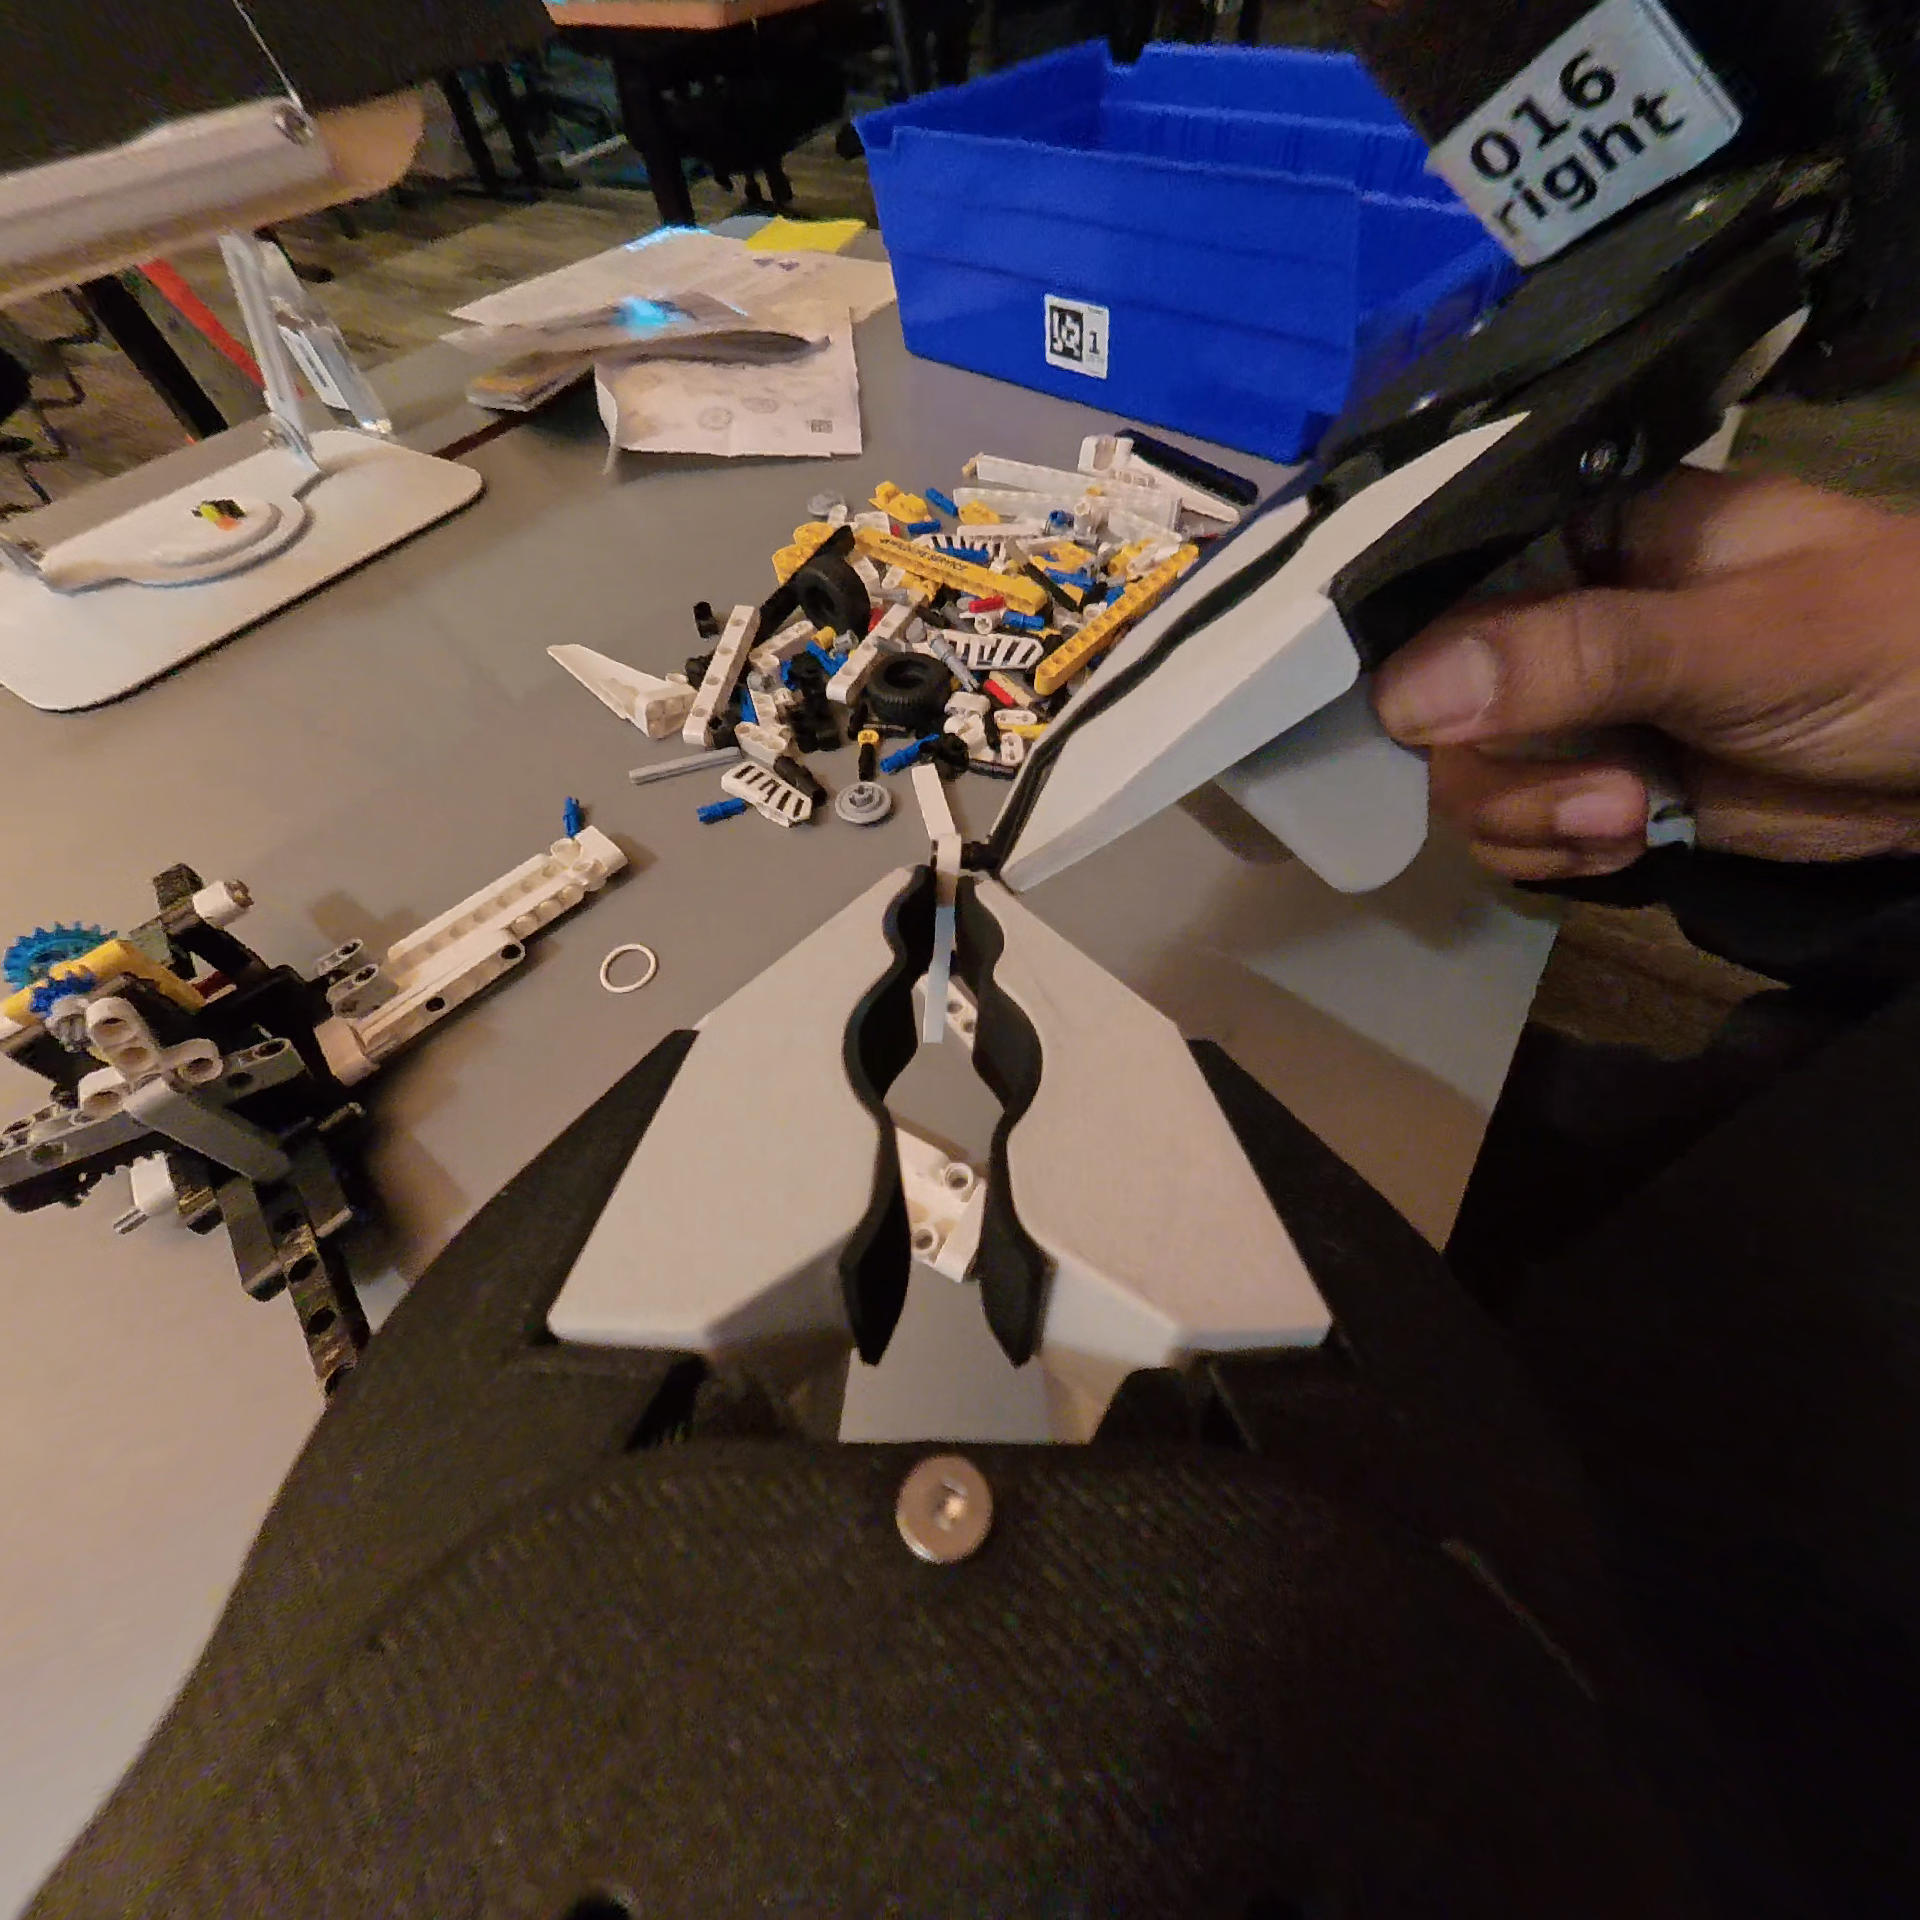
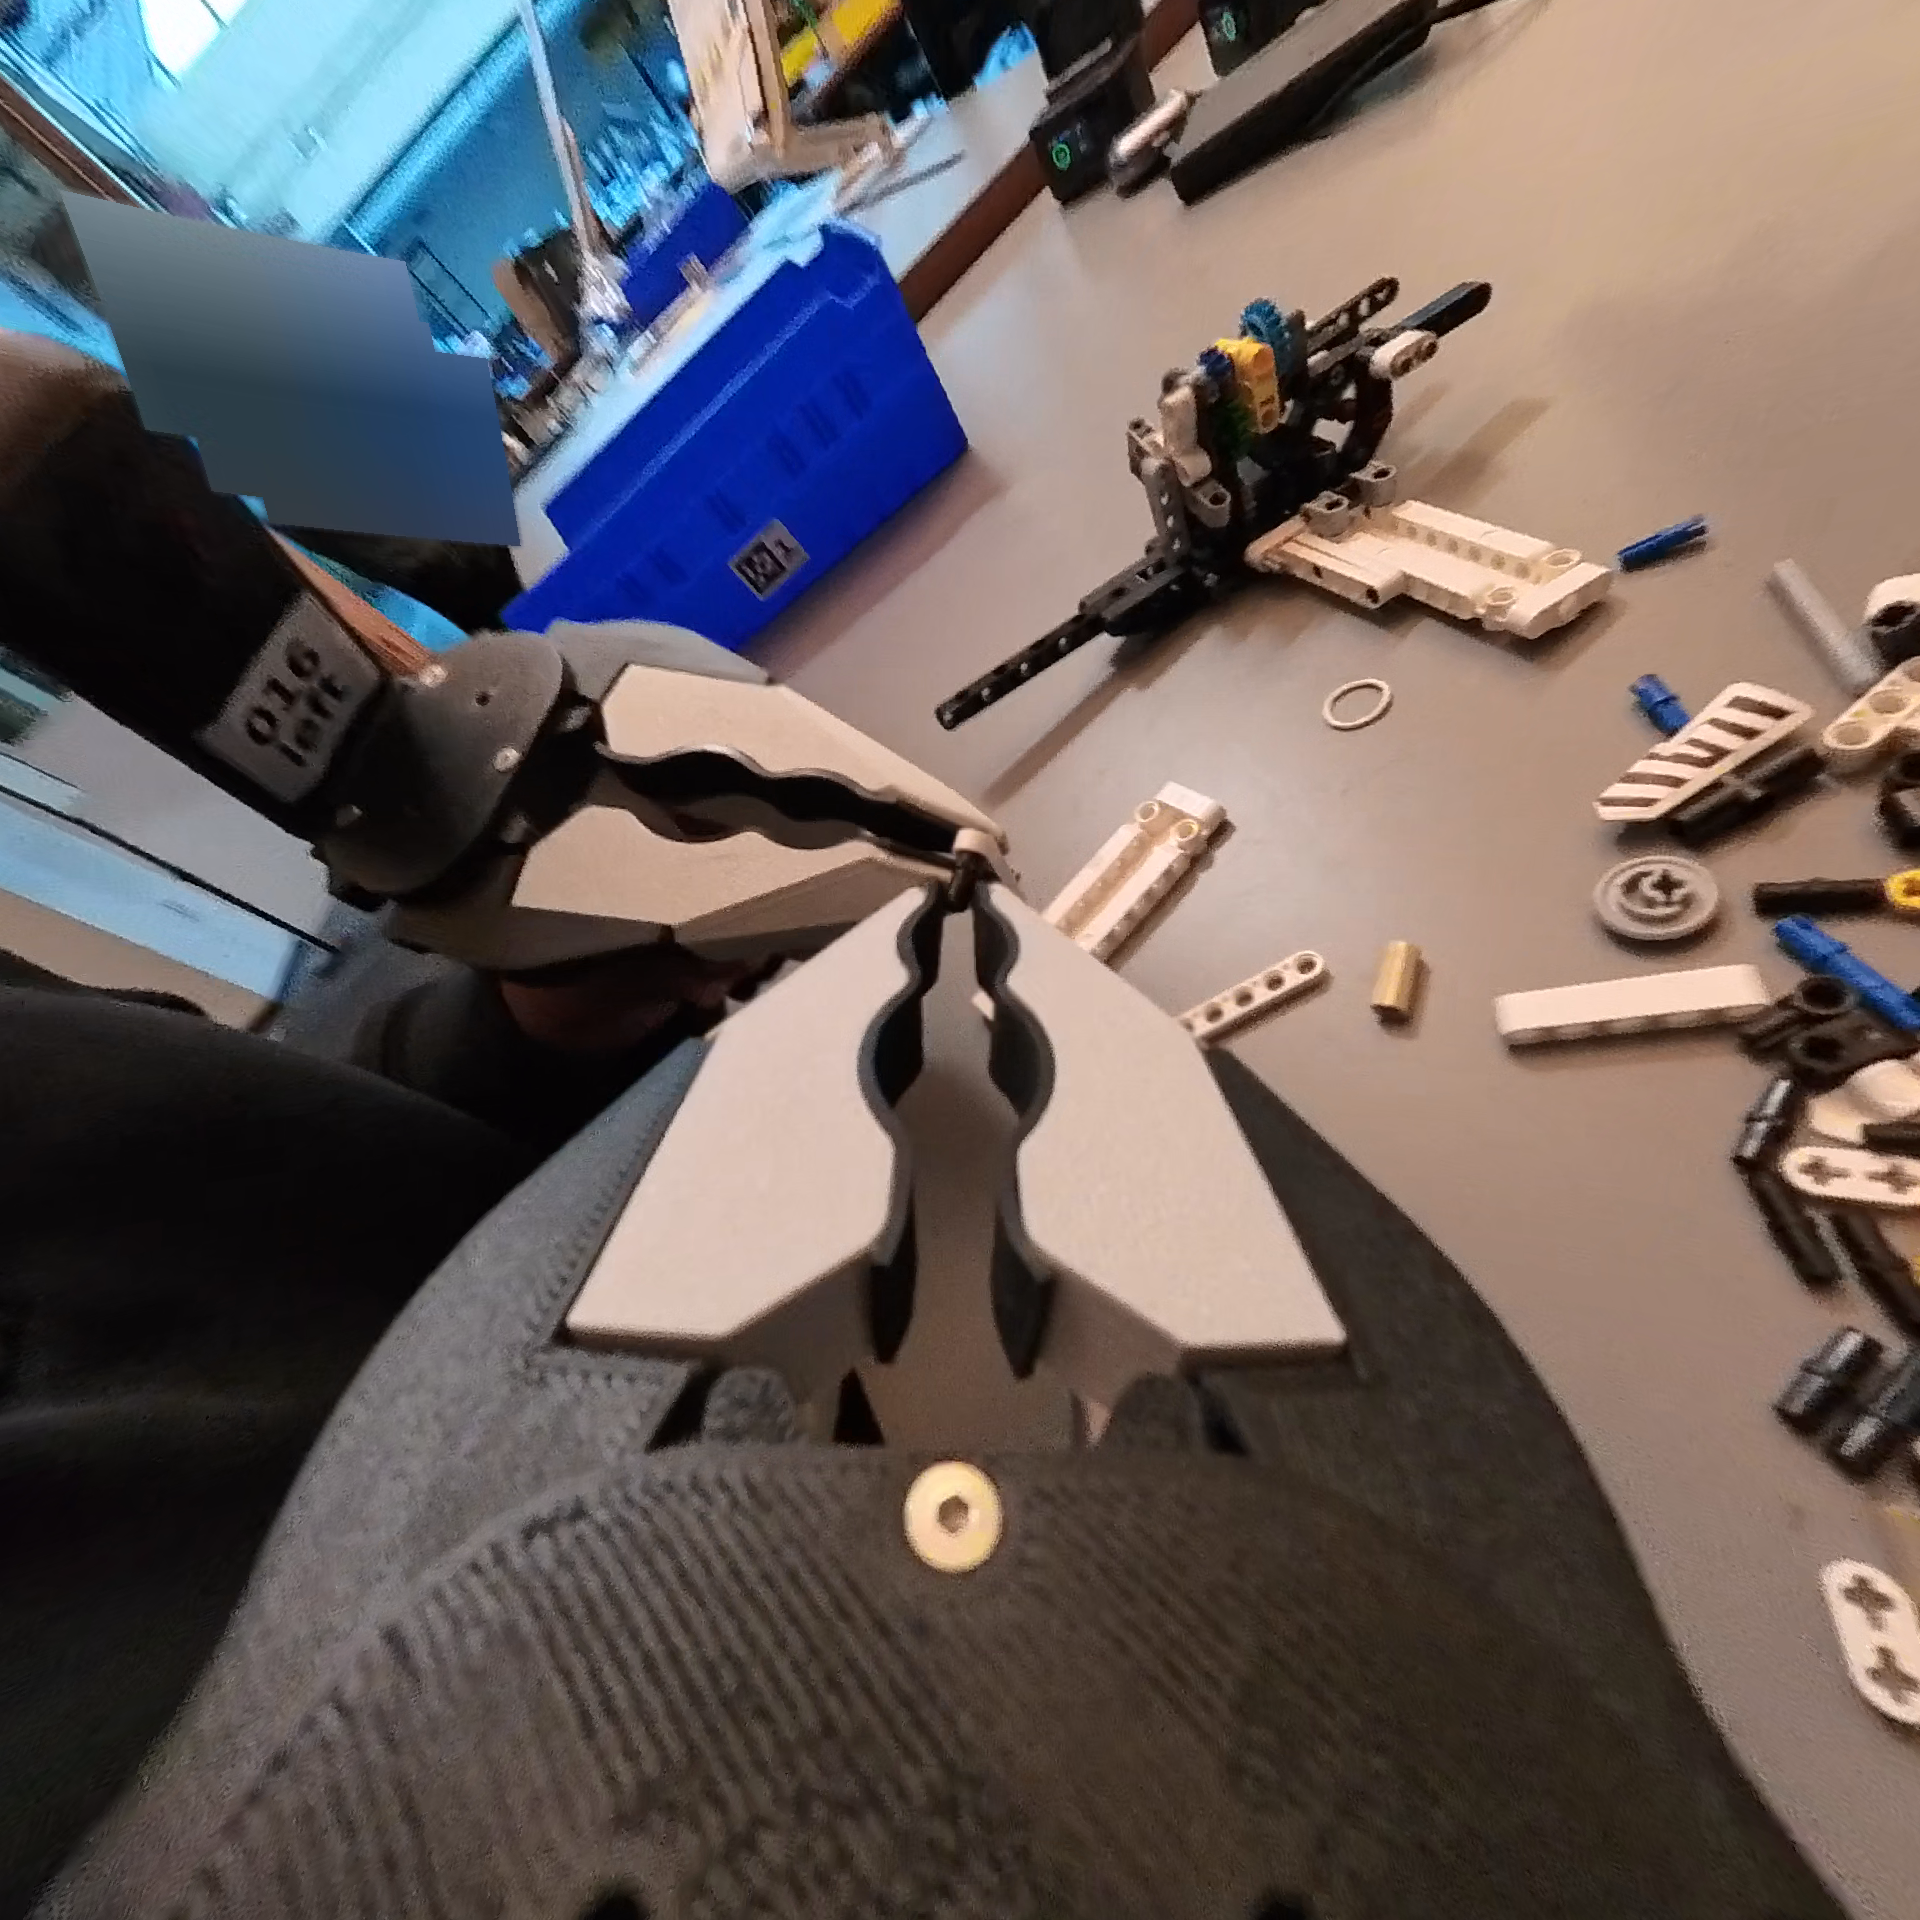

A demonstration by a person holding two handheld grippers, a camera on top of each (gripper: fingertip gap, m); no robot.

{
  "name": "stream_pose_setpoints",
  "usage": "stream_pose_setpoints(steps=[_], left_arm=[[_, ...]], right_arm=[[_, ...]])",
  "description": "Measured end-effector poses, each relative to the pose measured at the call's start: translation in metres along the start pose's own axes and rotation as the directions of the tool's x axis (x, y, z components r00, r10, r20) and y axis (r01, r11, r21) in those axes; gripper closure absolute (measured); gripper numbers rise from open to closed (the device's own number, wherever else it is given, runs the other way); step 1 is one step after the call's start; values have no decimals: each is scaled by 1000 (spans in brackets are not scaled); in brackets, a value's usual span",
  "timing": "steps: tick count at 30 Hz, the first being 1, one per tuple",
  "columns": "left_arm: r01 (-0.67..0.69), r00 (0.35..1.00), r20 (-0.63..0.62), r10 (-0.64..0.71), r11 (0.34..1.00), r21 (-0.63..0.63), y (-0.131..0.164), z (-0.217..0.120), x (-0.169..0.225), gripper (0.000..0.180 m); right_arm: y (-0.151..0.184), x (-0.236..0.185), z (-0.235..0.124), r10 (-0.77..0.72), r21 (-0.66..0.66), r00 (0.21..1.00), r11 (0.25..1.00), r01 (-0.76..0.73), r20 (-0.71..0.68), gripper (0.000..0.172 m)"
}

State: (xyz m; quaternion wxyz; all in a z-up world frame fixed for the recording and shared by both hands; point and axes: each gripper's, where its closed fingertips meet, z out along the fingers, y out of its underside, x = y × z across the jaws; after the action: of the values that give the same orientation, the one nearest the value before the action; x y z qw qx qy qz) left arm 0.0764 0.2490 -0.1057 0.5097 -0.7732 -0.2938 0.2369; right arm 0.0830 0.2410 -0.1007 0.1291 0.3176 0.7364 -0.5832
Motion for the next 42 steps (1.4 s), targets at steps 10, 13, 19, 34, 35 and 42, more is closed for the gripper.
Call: stream_pose_setpoints(steps=[10,13,19,34,35,42], left_arm=[[15,998,67,-17,999,32,-9,-1,-3,179],[3,997,71,-6,999,48,-13,1,1,179],[5,996,90,-13,996,87,-17,-3,0,180],[302,940,93,-328,928,219,-19,-27,-55,179],[289,946,84,-313,932,218,-19,-24,-52,179],[440,897,-76,-435,861,257,-24,-26,-52,179]], right_arm=[[-15,1,-8,-10,160,999,987,17,-48,151],[-17,-1,-7,-19,186,999,982,27,-43,160],[-19,-4,-6,-46,193,998,980,51,-30,167],[-14,19,-22,-2,235,986,971,41,-164,170],[-16,25,-24,9,242,985,970,34,-173,170],[-29,108,-56,-215,6,834,968,252,-508,169]])
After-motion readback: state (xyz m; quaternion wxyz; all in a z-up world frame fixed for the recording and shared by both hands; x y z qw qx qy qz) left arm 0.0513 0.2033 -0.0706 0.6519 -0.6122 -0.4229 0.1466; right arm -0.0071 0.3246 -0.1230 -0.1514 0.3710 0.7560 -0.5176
